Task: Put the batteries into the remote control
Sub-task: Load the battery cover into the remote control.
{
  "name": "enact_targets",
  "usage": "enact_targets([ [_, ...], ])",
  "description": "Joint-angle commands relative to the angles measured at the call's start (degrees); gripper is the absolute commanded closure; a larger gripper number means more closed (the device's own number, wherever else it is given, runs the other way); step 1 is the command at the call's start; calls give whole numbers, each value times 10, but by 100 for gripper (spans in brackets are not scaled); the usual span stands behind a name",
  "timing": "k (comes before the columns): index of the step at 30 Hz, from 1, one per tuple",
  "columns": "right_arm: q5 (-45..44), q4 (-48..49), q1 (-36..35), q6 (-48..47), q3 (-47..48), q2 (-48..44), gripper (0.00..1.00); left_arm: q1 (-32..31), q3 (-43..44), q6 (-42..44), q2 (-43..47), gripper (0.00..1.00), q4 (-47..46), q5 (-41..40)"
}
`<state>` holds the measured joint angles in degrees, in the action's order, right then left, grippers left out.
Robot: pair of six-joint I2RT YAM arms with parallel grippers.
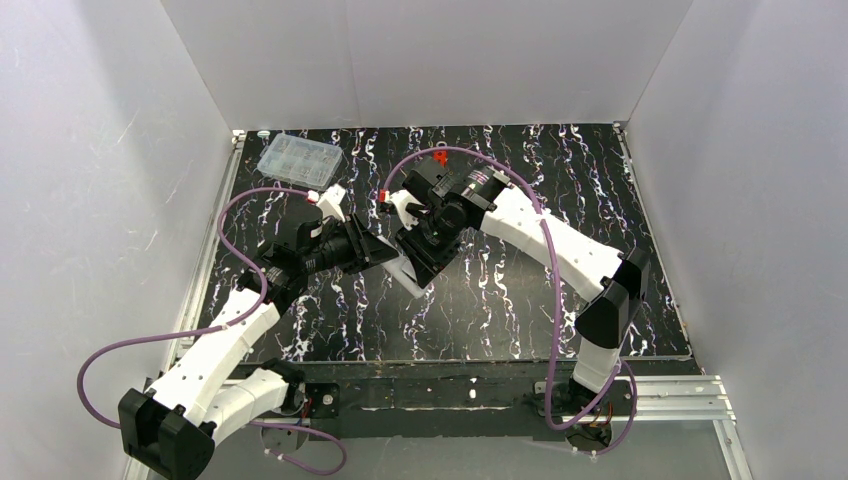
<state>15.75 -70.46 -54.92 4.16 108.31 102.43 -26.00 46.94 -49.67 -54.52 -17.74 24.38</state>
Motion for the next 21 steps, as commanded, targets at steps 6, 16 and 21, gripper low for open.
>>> enact_targets([
  [6,-19,26,-5,4,38,11,66,-3,13,-43,15,100,-36,29],
  [16,-46,26,-7,5,41,12,61,-3,14,-68,21,100,-41,33],
  [21,-55,25,-9,2,41,9,59,-3,3,-90,23,100,-57,38],
])
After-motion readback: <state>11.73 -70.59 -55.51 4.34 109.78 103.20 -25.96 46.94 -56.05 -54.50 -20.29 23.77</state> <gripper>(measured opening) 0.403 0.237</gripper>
